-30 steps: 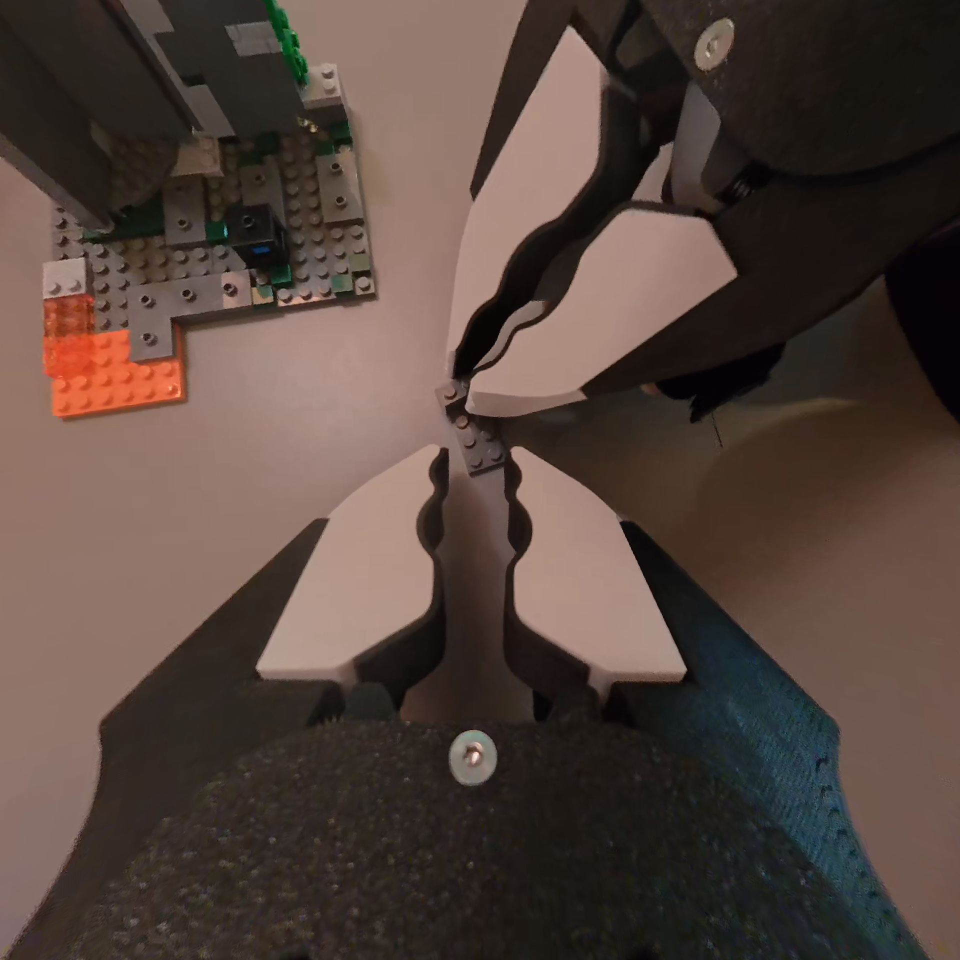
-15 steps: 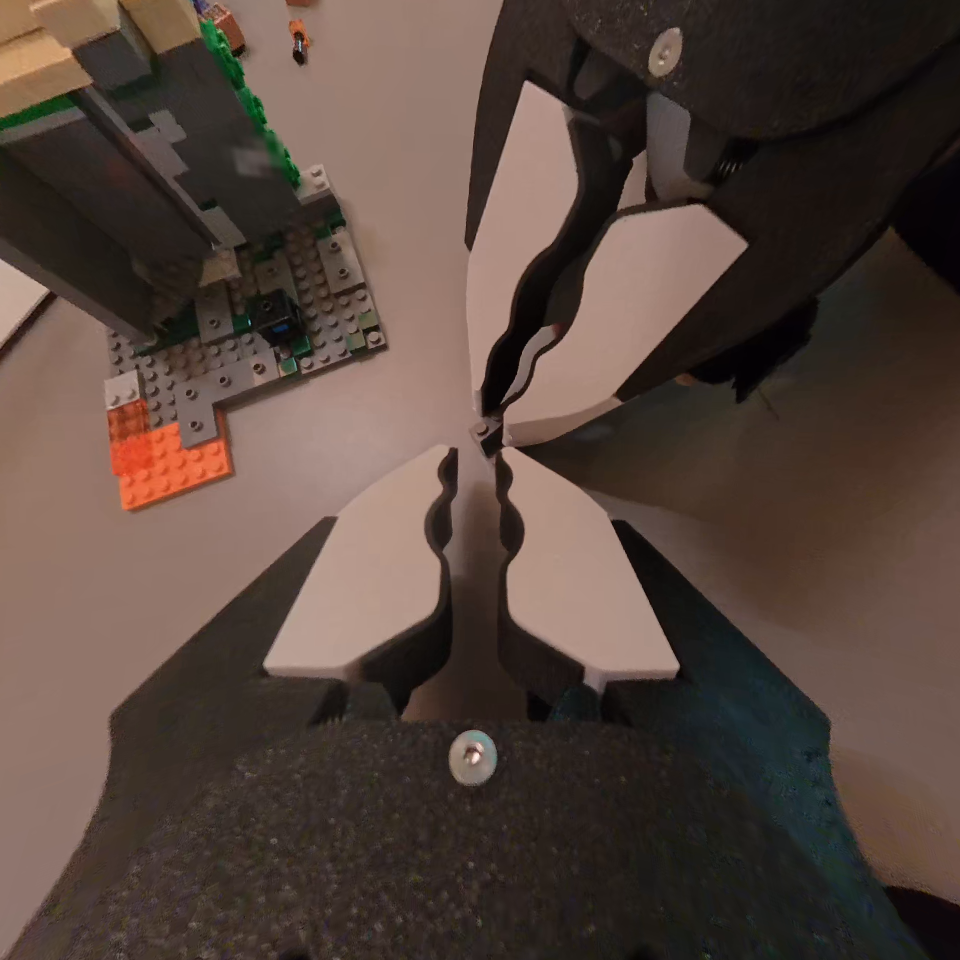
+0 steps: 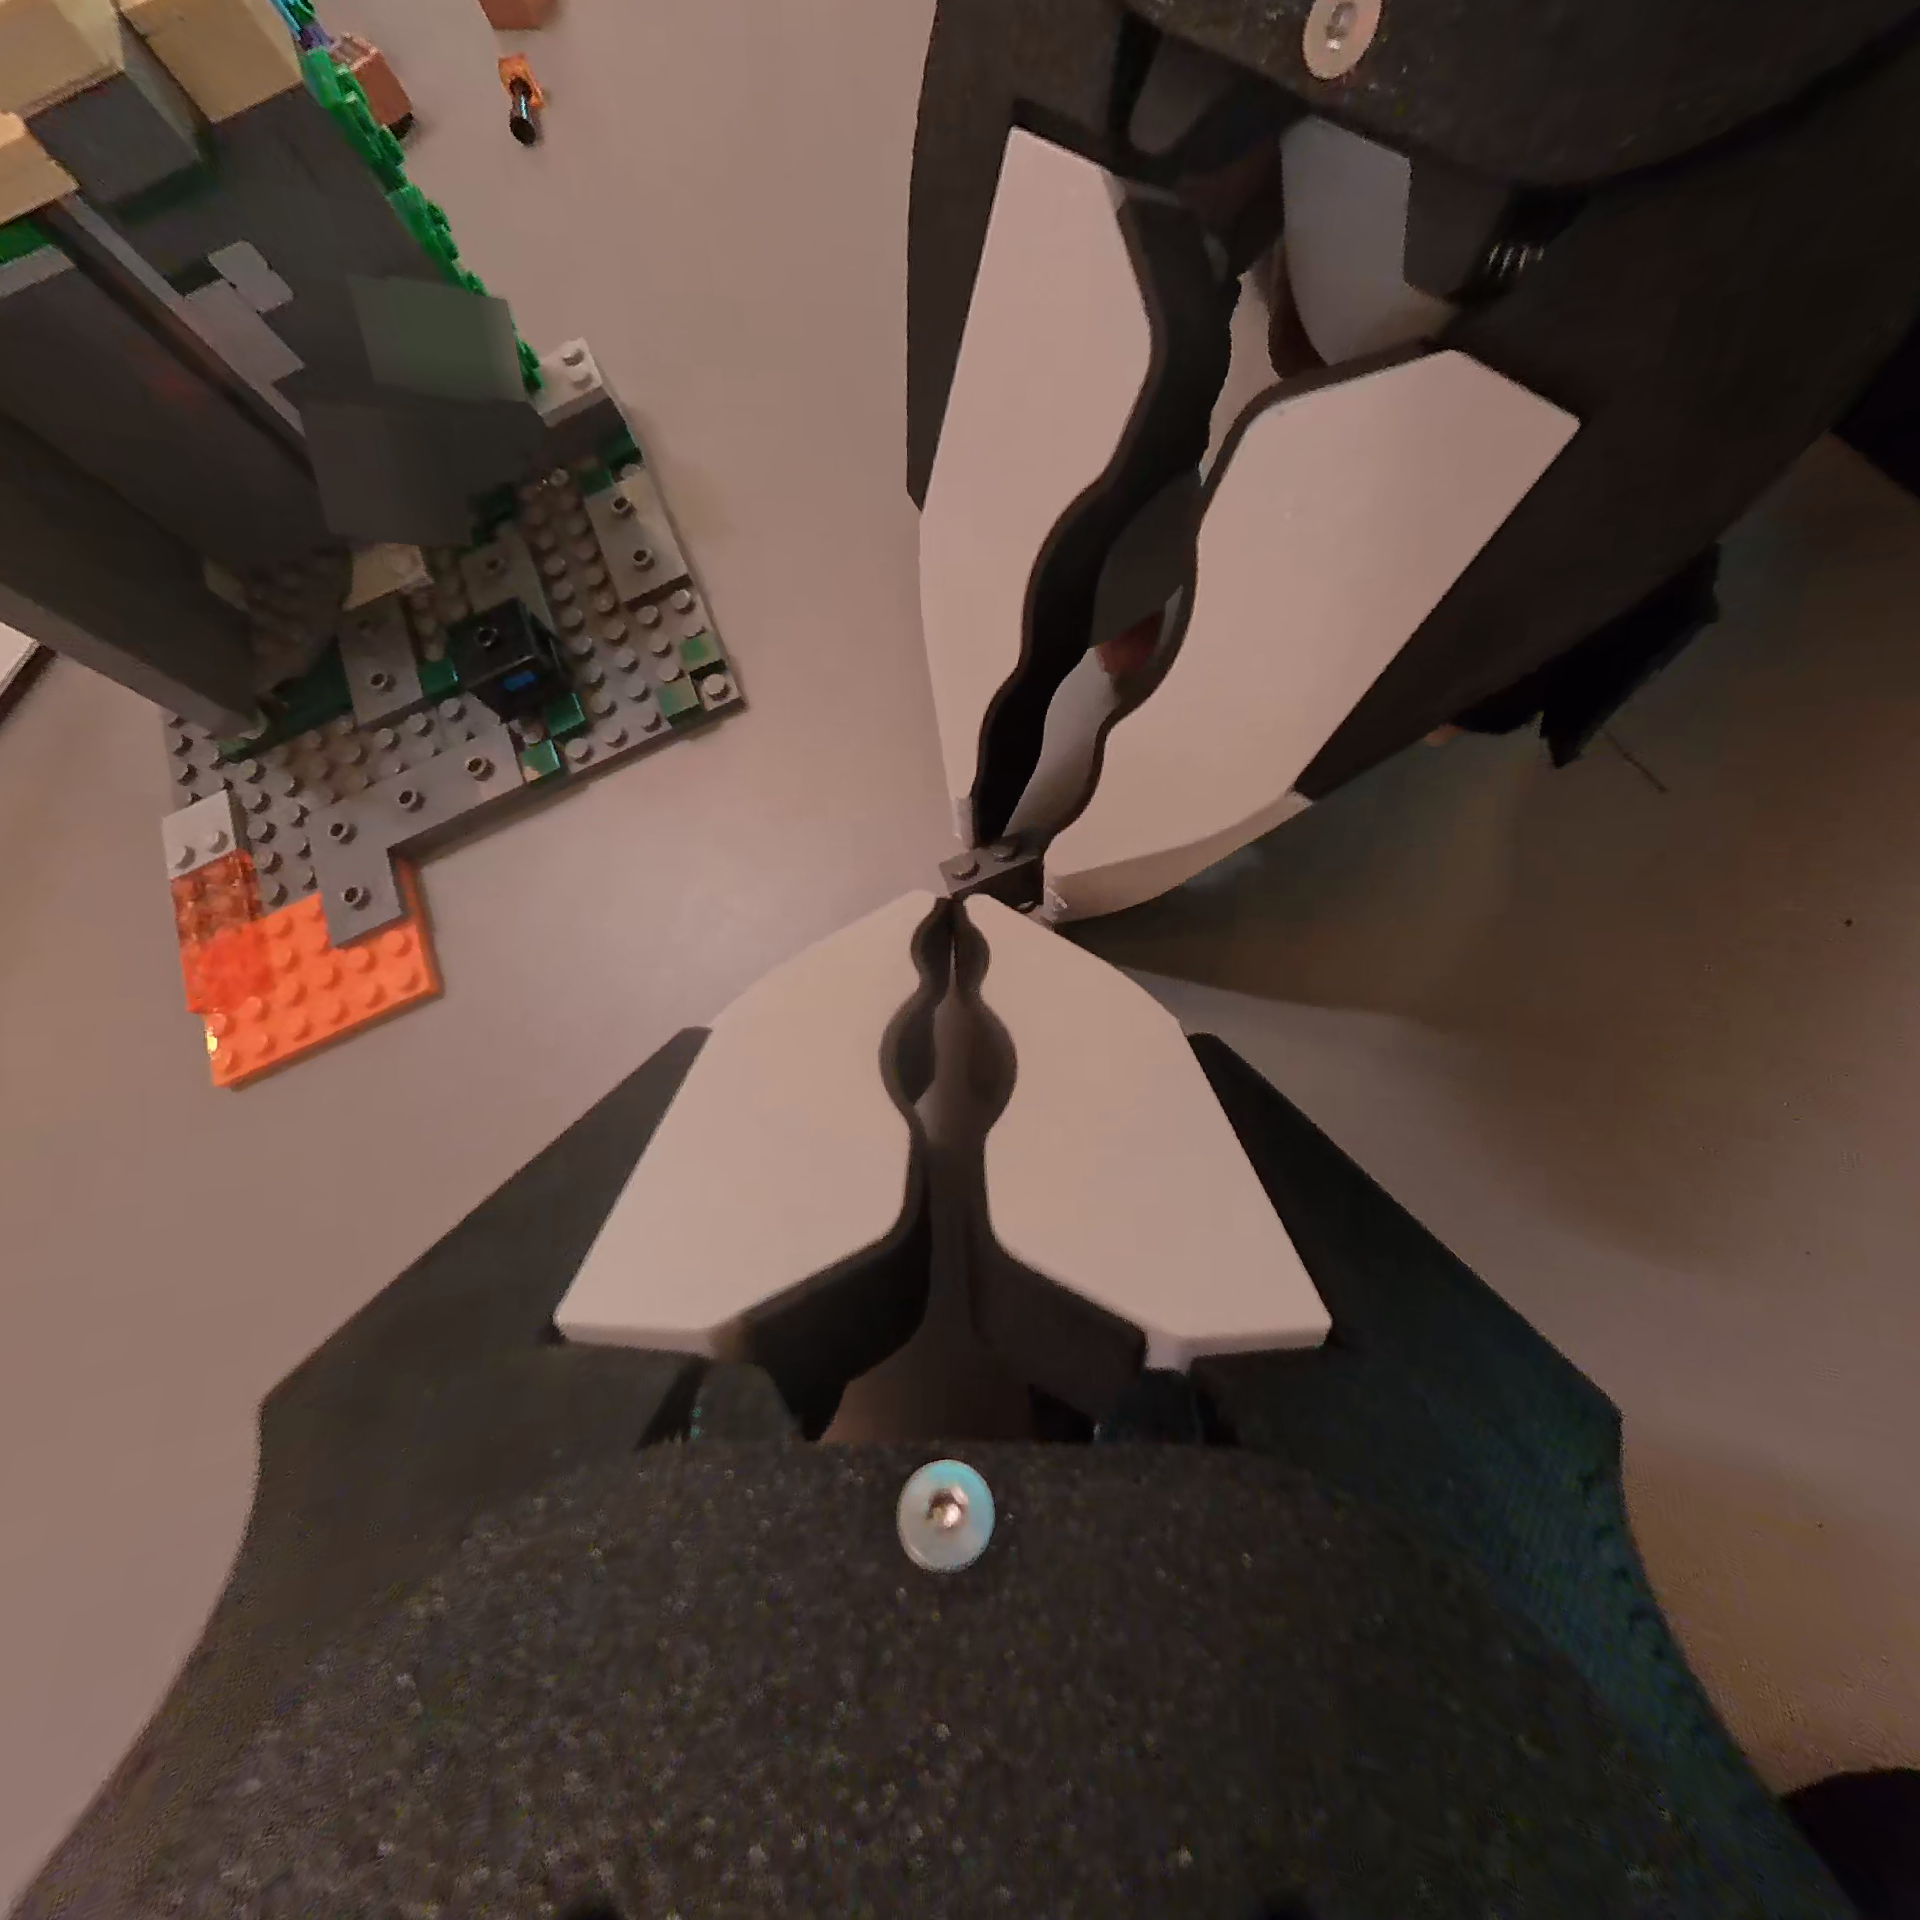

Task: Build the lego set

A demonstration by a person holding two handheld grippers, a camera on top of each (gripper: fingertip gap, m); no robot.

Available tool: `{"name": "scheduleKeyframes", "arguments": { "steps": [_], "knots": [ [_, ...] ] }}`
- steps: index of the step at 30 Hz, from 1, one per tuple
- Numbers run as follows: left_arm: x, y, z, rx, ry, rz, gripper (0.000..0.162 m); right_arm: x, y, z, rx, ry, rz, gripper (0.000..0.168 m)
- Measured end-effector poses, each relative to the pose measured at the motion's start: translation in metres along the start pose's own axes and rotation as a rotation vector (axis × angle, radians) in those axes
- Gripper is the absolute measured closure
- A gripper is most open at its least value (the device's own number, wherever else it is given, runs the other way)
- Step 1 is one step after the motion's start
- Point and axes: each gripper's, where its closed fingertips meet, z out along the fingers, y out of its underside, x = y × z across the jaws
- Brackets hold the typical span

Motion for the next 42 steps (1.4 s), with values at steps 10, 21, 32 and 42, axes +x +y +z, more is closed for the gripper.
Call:
{"name": "scheduleKeyframes", "arguments": {
  "steps": [10, 21, 32, 42],
  "knots": [
    [-0.0019, 0.0029, -0.0038, -0.006, -0.004, -0.007, 0.162, -0.0011, -0.0027, -0.0018, 0.022, -0.015, -0.011, 0.16],
    [-0.0033, 0.0024, -0.0055, 0.003, 0.002, -0.02, 0.161, 0.0033, -0.0033, -0.0013, 0.009, 0.025, 0.022, 0.16],
    [-0.0038, 0.0044, -0.0026, -0.011, -0.003, -0.022, 0.162, -0.0011, -0.0056, -0.0005, 0.012, 0.013, 0.015, 0.157],
    [-0.0042, 0.0051, -0.0033, -0.013, -0.005, -0.027, 0.162, -0.0037, -0.0042, -0.0021, 0.018, -0.028, 0.004, 0.155]
  ]
}}
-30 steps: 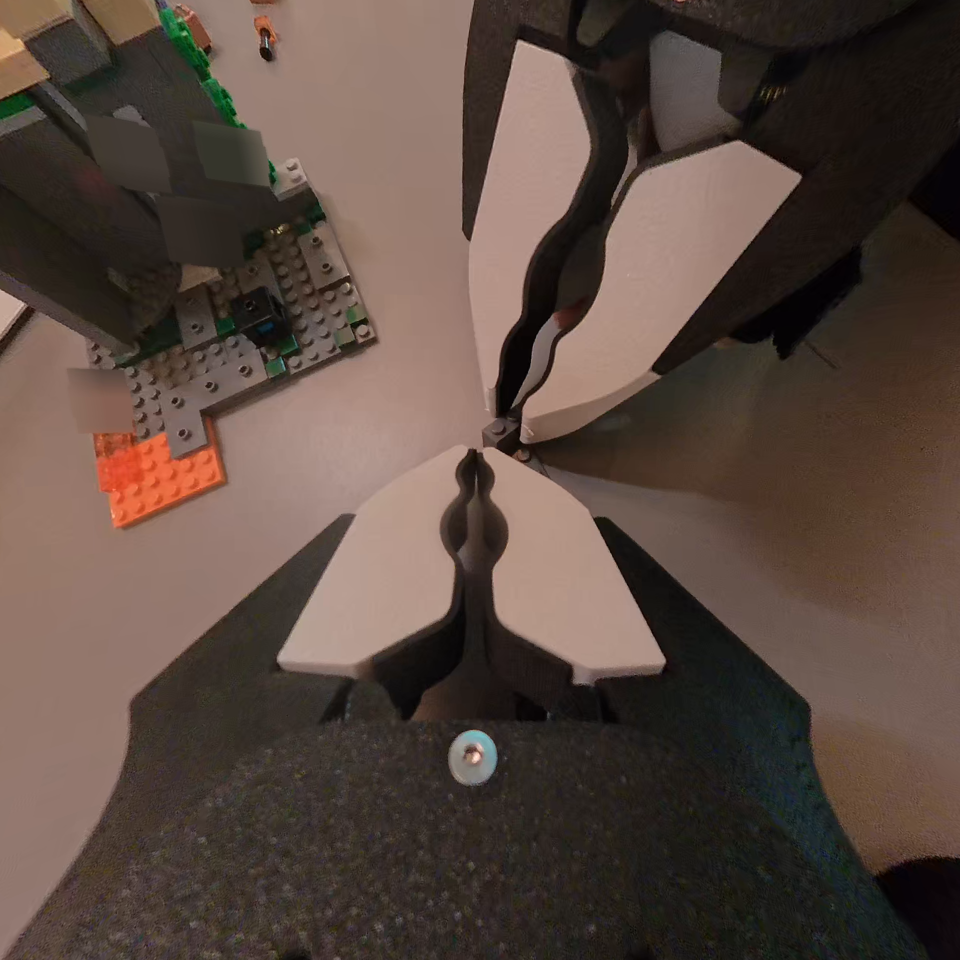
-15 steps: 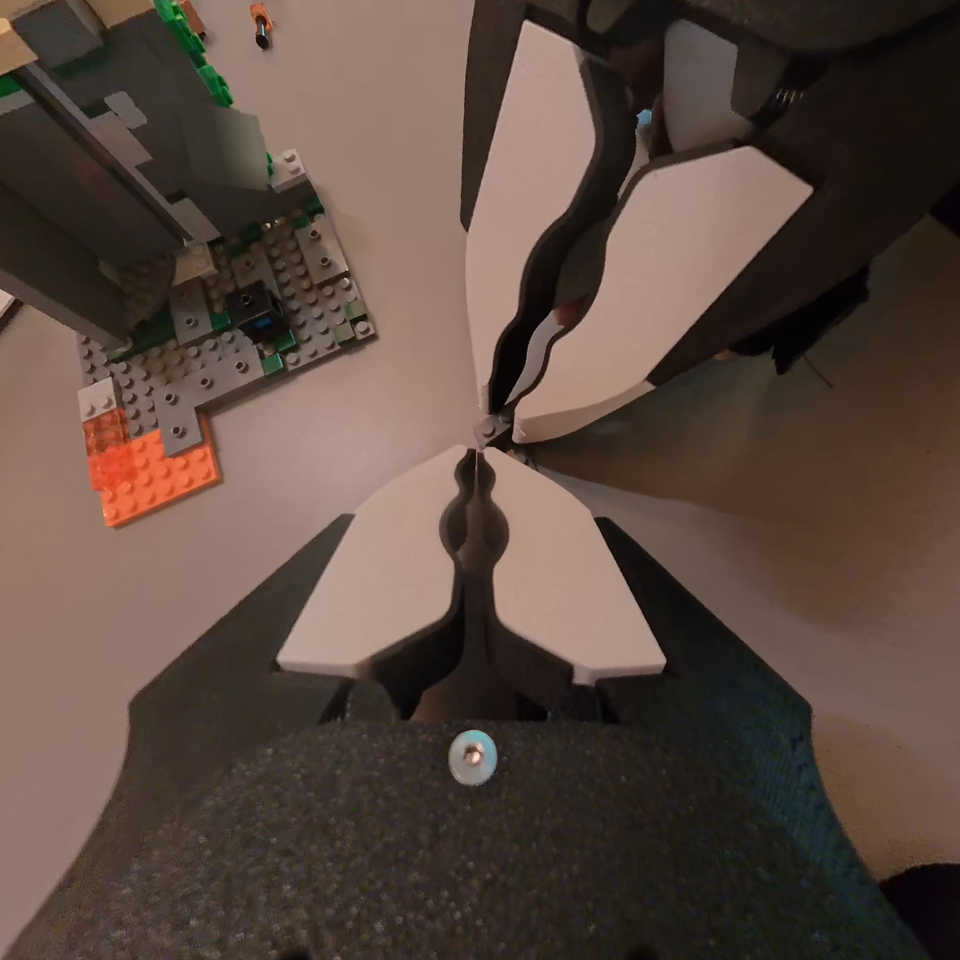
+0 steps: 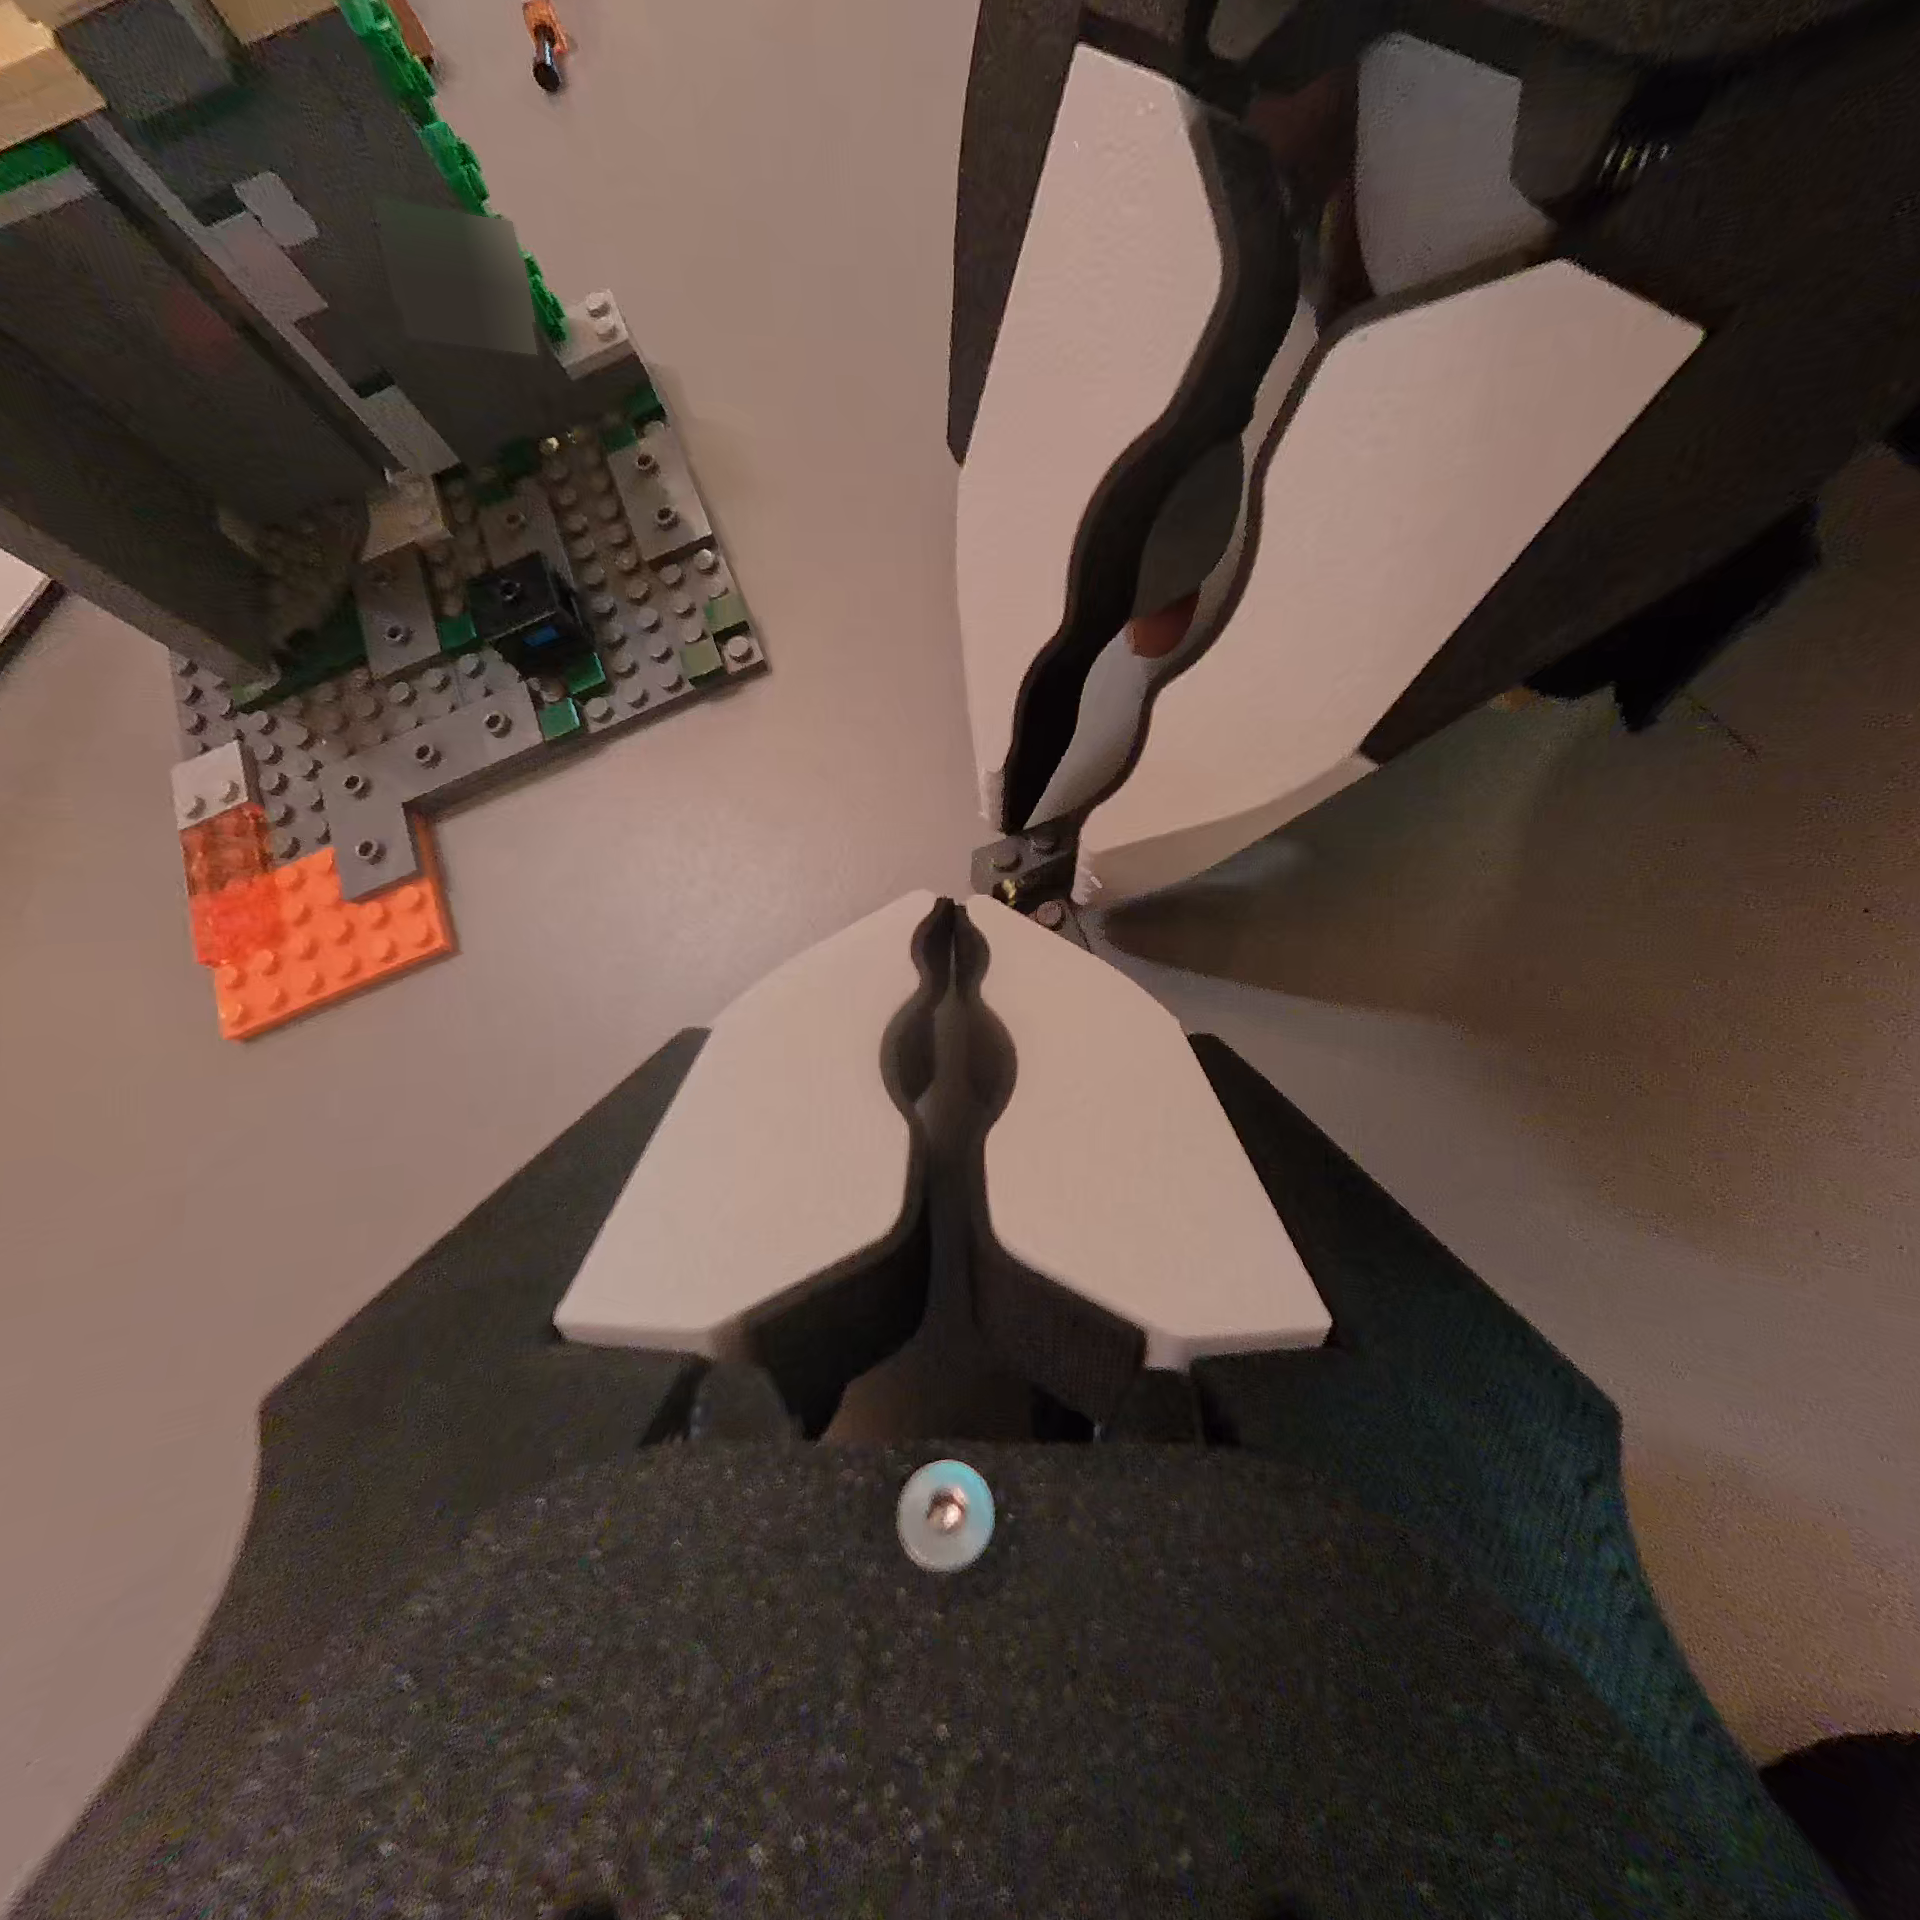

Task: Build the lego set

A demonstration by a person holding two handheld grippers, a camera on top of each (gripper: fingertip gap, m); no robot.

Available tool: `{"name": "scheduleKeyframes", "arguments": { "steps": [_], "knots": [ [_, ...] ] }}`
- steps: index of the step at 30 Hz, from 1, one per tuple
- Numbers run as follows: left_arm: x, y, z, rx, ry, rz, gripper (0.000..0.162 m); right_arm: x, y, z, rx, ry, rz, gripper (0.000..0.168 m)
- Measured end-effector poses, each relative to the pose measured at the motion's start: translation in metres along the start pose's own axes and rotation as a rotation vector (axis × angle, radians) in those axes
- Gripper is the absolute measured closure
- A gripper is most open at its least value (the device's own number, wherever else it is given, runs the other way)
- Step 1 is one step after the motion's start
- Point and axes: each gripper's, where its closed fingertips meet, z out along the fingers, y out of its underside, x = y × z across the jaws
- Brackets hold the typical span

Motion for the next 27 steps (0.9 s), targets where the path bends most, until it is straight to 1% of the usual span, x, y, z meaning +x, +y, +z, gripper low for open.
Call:
{"name": "scheduleKeyframes", "arguments": {
  "steps": [10, 15, 16, 17, 18, 23, 27],
  "knots": [
    [-0.001, -0.002, -0.004, 0.015, -0.003, -0.001, 0.162, -0.002, 0.011, -0.01, -0.04, -0.04, -0.042, 0.152],
    [-0.001, -0.002, -0.005, 0.014, -0.002, -0.001, 0.162, -0.005, 0.013, -0.004, -0.06, -0.037, -0.05, 0.151],
    [-0.001, -0.002, -0.005, 0.013, -0.002, 0.001, 0.162, -0.005, 0.013, -0.003, -0.065, -0.033, -0.05, 0.154],
    [-0.001, -0.002, -0.005, 0.013, -0.002, 0.002, 0.162, -0.005, 0.014, -0.003, -0.068, -0.033, -0.048, 0.161],
    [-0.001, -0.002, -0.005, 0.013, -0.002, 0.003, 0.162, -0.005, 0.013, -0.003, -0.066, -0.034, -0.043, 0.165],
    [-0.001, -0.002, -0.006, 0.014, 0.0, 0.001, 0.162, -0.001, 0.009, -0.005, -0.045, -0.017, -0.01, 0.168],
    [-0.002, -0.001, -0.007, 0.014, 0.001, -0.006, 0.162, 0.0, 0.009, -0.004, -0.042, -0.015, -0.023, 0.168]
  ]
}}
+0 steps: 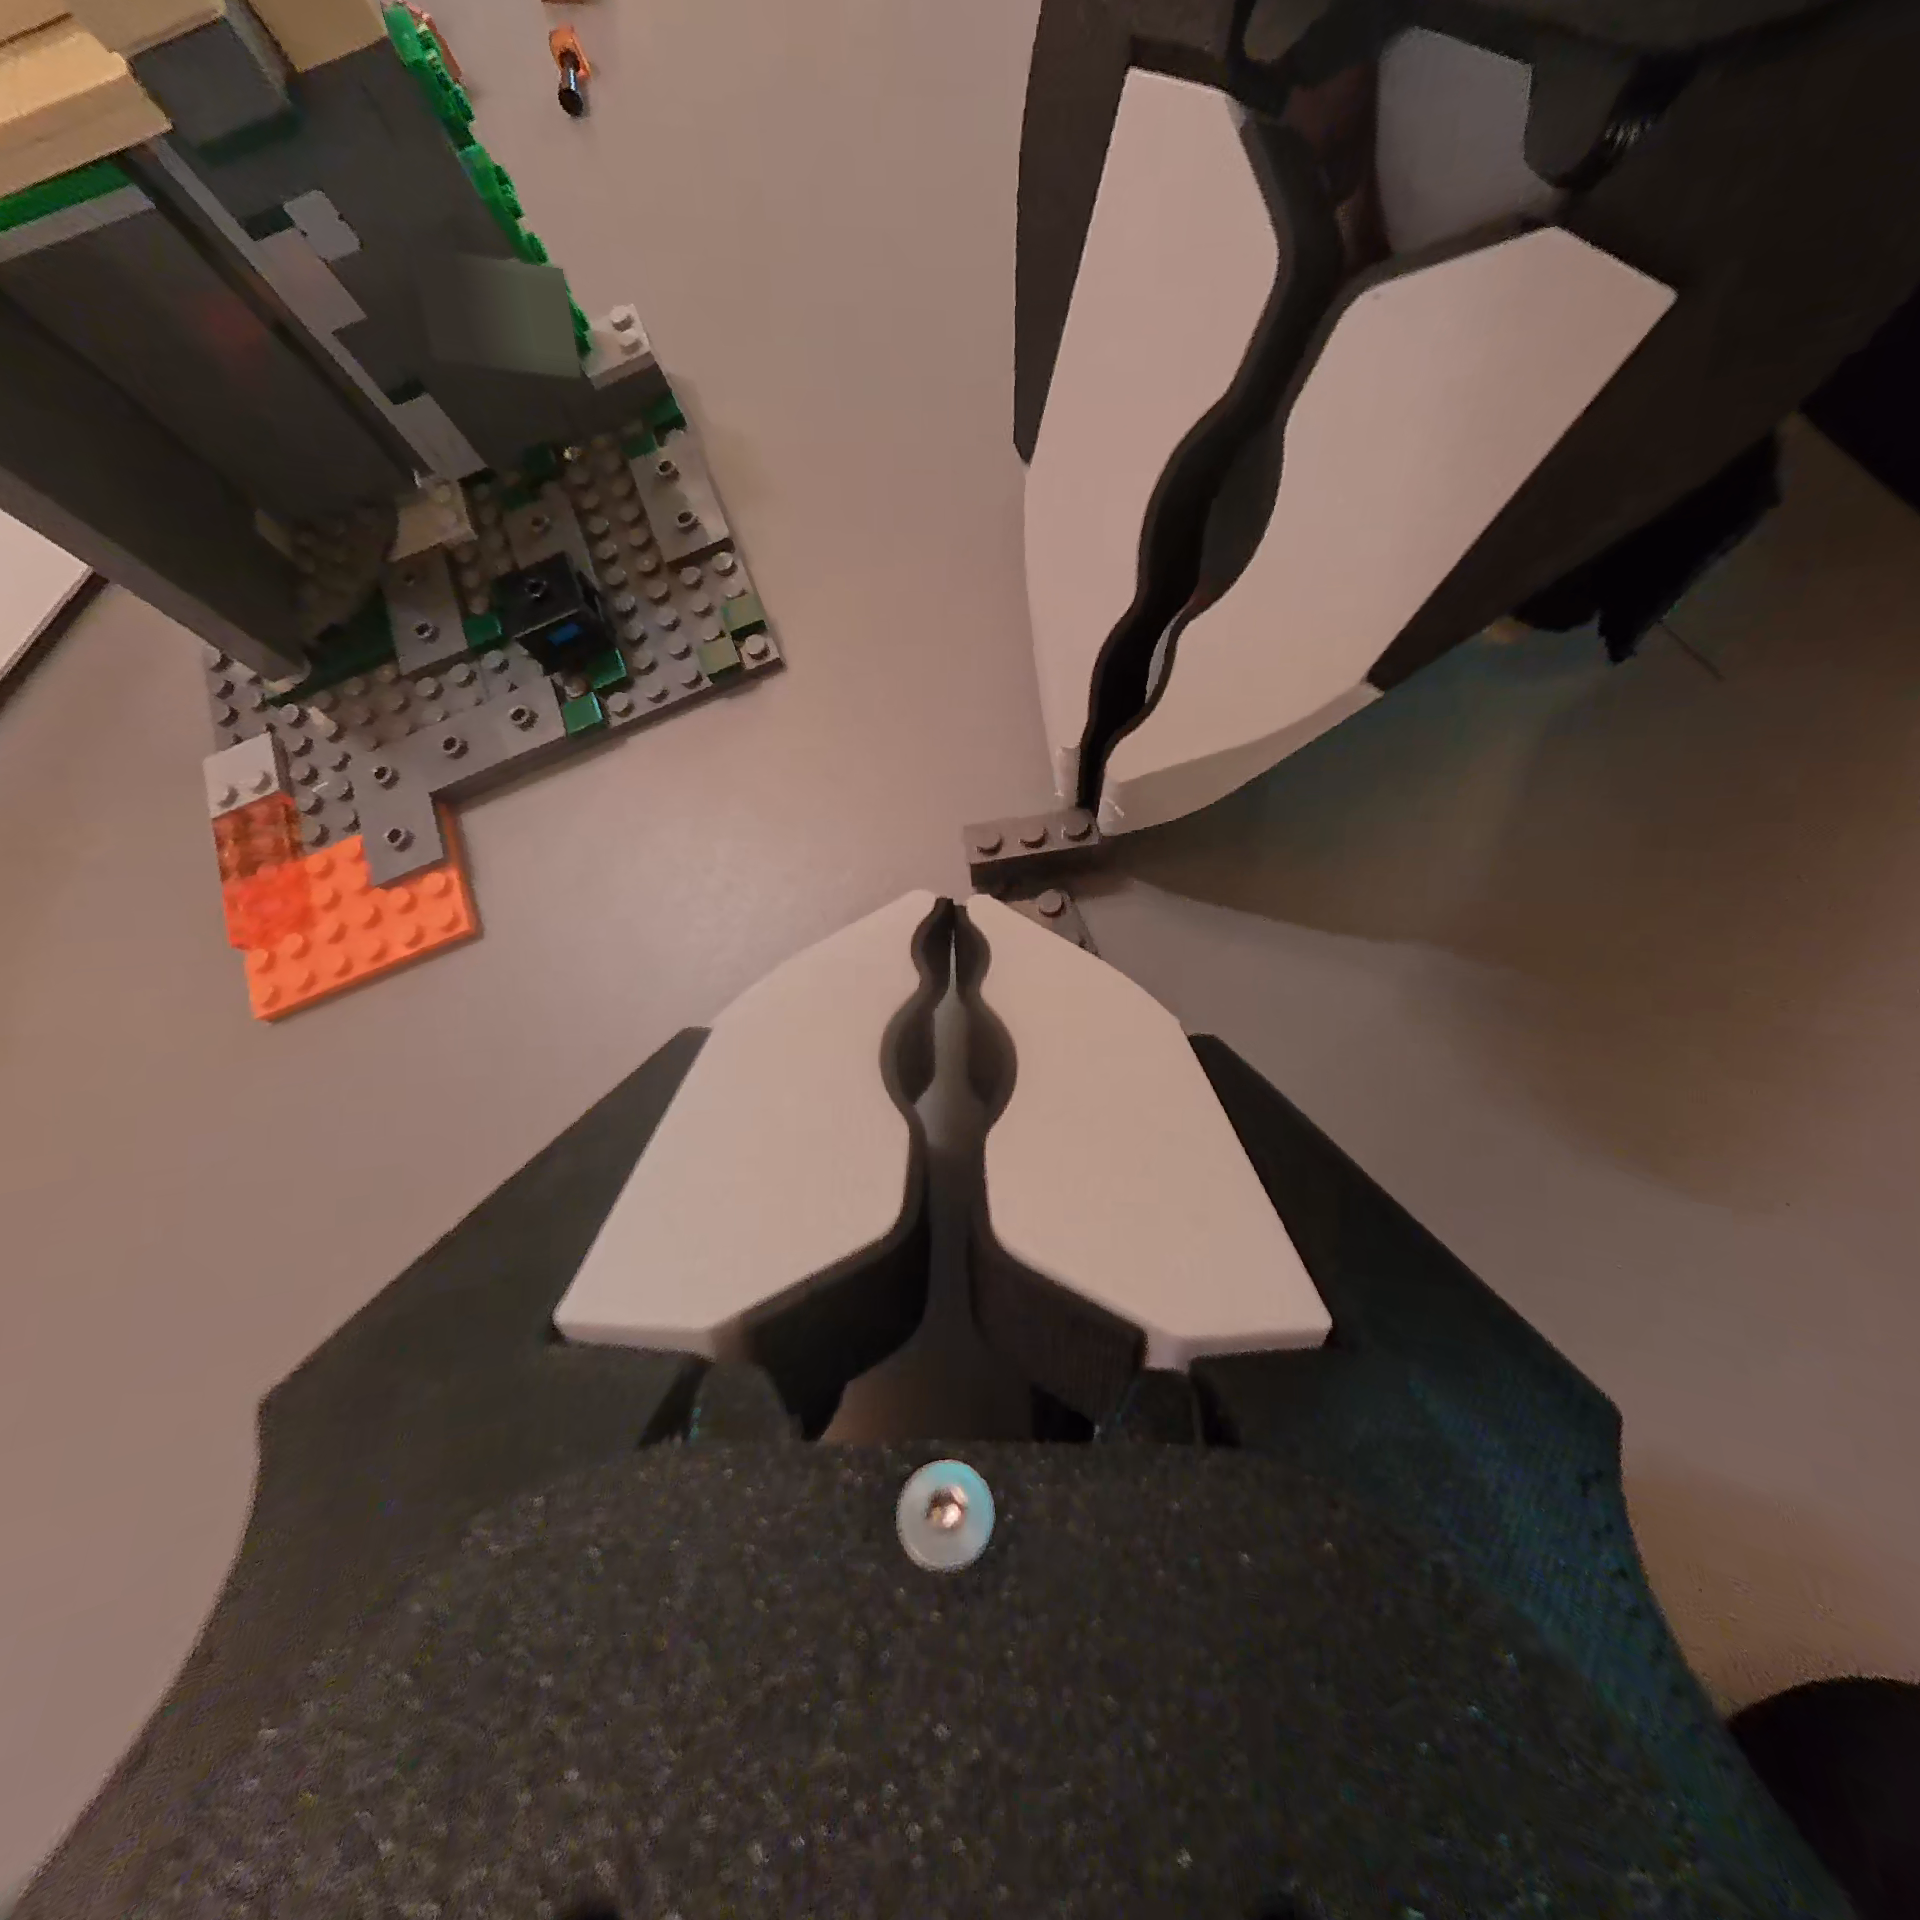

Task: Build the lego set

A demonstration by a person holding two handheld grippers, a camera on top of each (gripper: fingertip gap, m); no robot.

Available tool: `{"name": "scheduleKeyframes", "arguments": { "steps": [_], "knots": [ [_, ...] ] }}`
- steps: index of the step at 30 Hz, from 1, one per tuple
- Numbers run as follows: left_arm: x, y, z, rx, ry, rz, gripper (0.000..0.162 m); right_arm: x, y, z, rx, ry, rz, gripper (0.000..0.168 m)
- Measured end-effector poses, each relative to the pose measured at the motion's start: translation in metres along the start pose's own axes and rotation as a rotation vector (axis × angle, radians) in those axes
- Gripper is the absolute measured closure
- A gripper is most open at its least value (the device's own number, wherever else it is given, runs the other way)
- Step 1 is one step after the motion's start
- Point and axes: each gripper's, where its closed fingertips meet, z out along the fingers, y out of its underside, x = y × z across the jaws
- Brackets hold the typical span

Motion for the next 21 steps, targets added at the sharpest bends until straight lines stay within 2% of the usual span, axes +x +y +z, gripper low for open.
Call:
{"name": "scheduleKeyframes", "arguments": {
  "steps": [21],
  "knots": [
    [0.0059, 0.001, 0.0037, 0.01, 0.053, 0.002, 0.157, 0.0071, -0.0013, 0.0027, 0.014, 0.053, -0.082, 0.168]
  ]
}}
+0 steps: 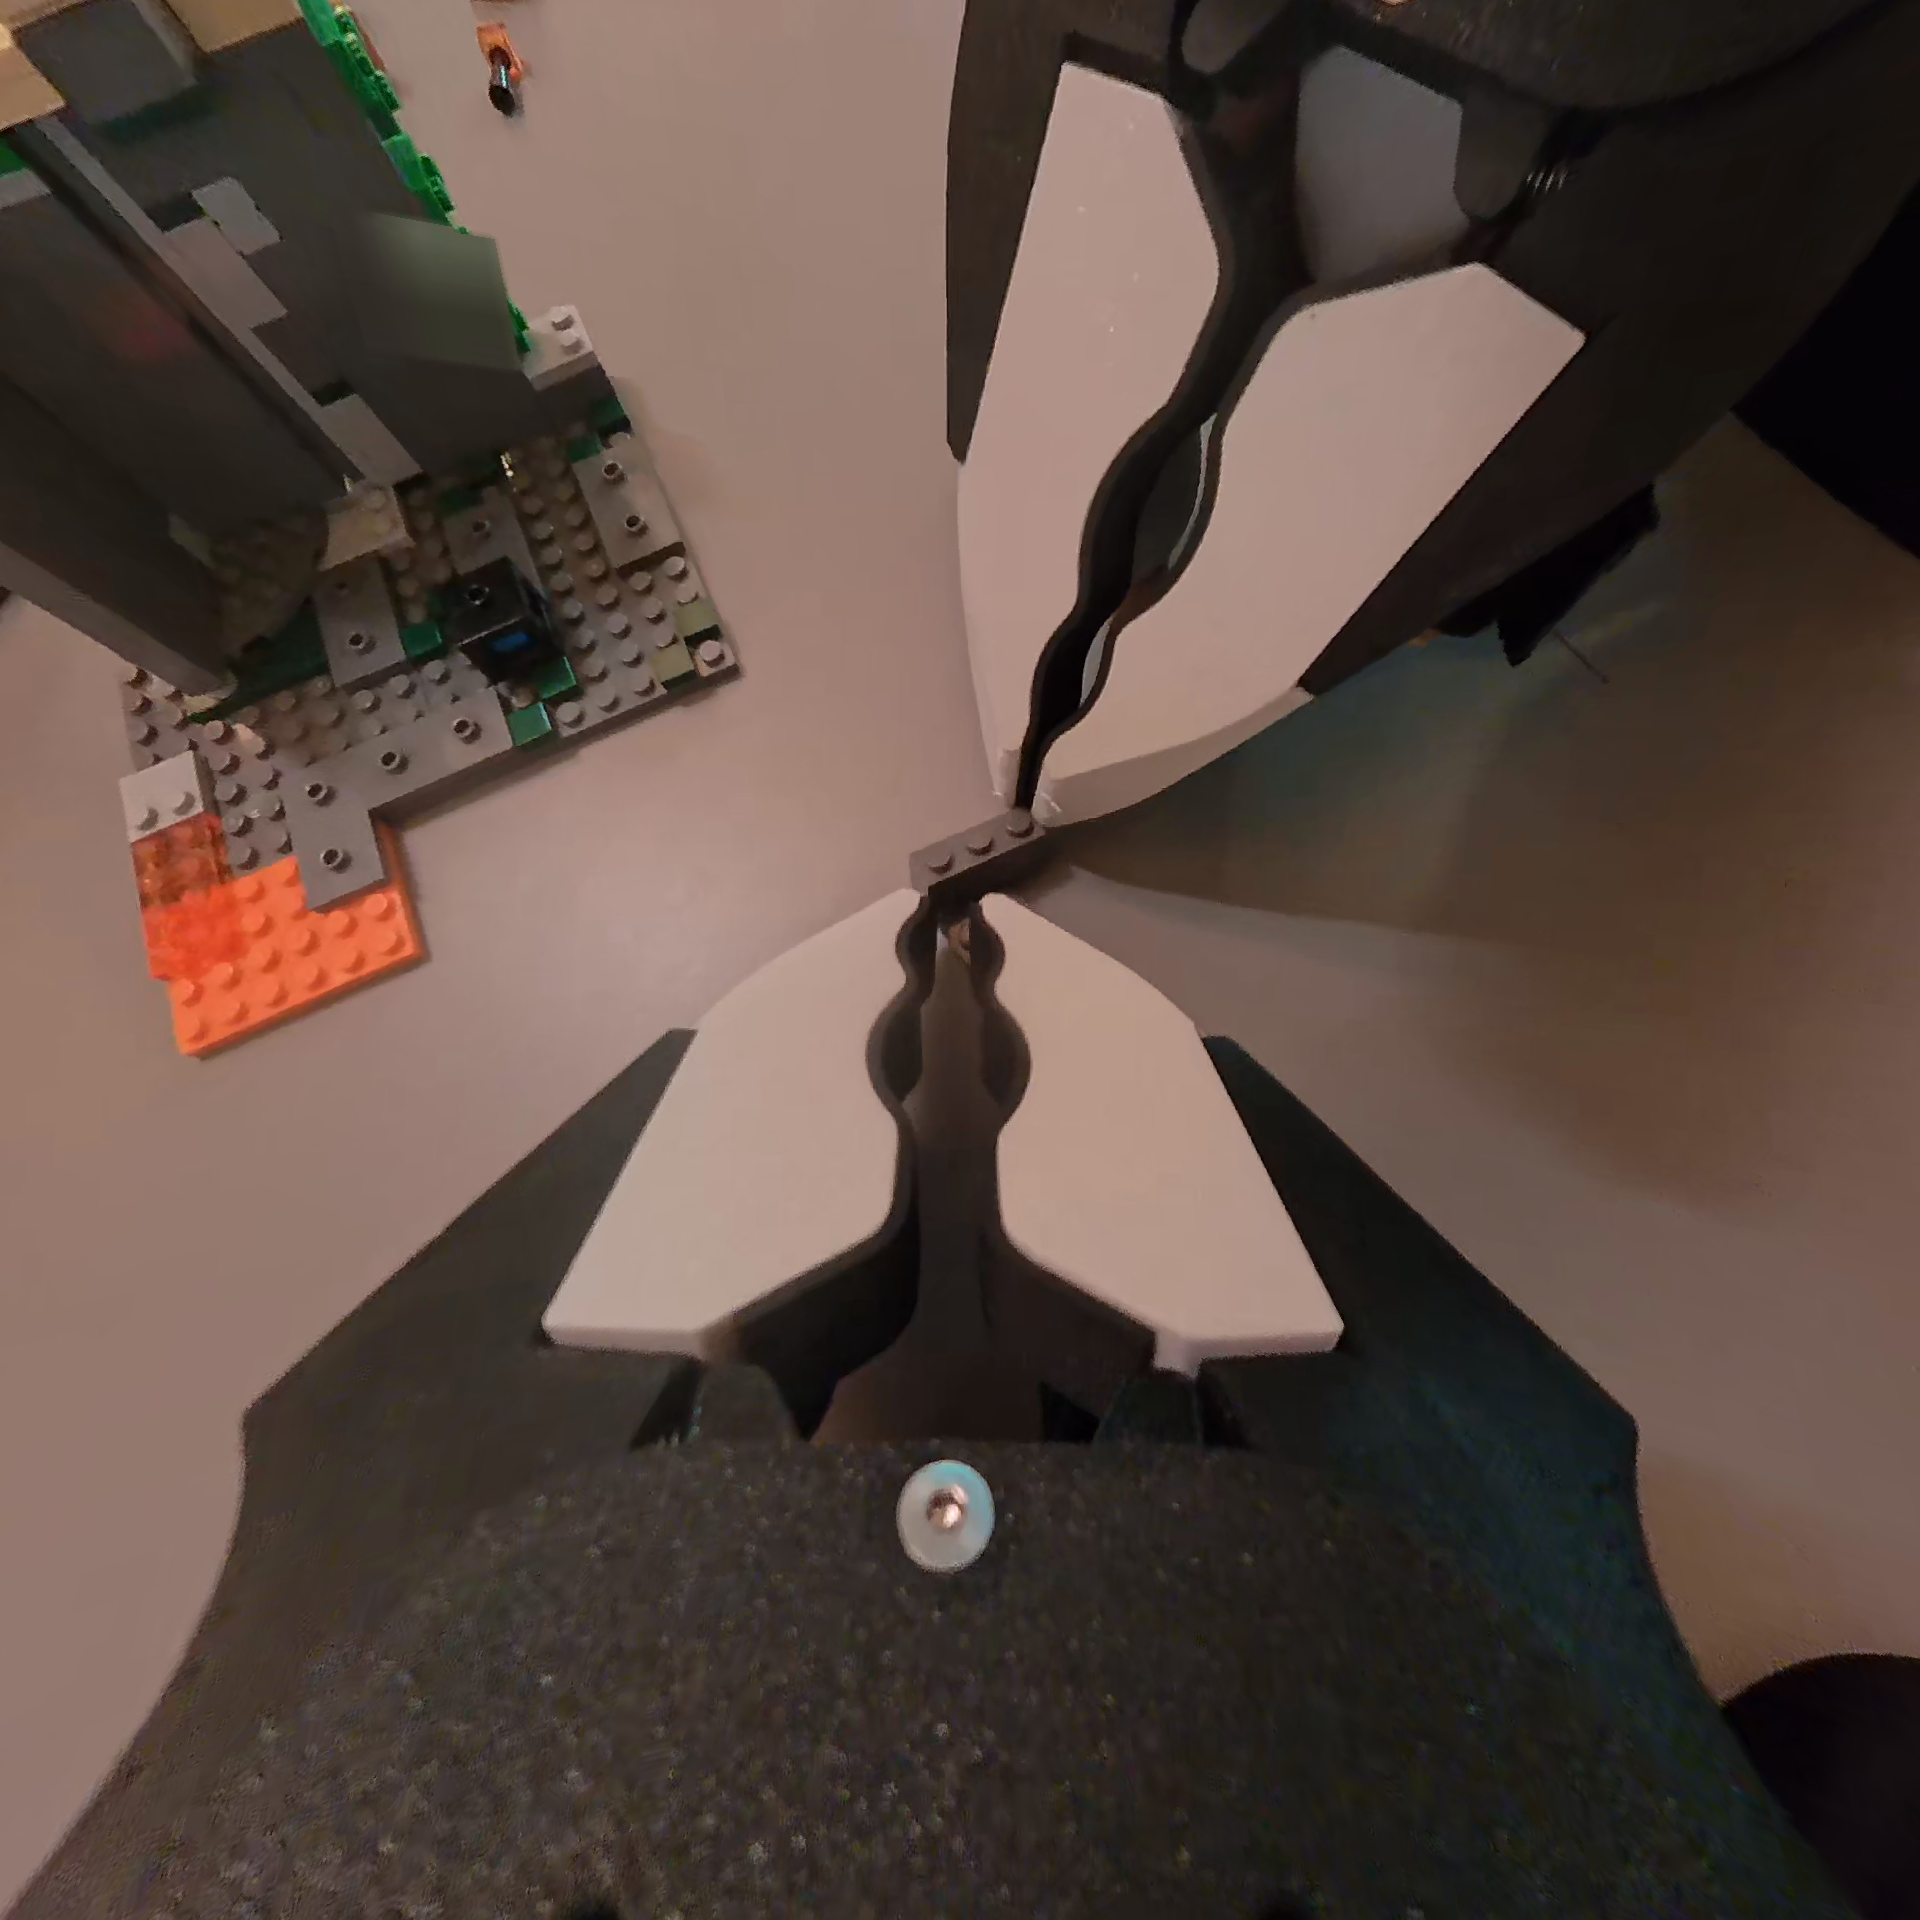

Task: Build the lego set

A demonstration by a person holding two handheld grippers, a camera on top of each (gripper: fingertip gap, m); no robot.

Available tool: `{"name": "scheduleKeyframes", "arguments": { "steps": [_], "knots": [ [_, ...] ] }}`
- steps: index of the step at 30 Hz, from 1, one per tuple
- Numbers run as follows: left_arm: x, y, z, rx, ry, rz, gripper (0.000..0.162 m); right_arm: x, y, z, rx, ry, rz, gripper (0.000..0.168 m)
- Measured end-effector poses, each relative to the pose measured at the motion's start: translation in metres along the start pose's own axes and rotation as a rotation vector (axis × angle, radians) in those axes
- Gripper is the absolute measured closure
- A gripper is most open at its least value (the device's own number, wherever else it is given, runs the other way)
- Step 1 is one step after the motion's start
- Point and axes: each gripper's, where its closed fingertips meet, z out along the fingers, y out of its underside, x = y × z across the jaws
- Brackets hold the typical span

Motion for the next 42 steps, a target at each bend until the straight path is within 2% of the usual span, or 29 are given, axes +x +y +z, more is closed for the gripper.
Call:
{"name": "scheduleKeyframes", "arguments": {
  "steps": [25, 32, 42],
  "knots": [
    [0.001, 0.004, 0.0, -0.021, 0.007, -0.009, 0.156, 0.0, -0.002, -0.003, 0.019, -0.006, -0.001, 0.163],
    [0.0, 0.003, -0.003, -0.023, 0.0, -0.003, 0.156, 0.002, -0.013, -0.007, 0.077, -0.058, 0.053, 0.158],
    [0.004, 0.009, -0.01, -0.072, 0.0, 0.0, 0.154, 0.005, -0.019, 0.002, 0.043, -0.092, 0.125, 0.155]
  ]
}}
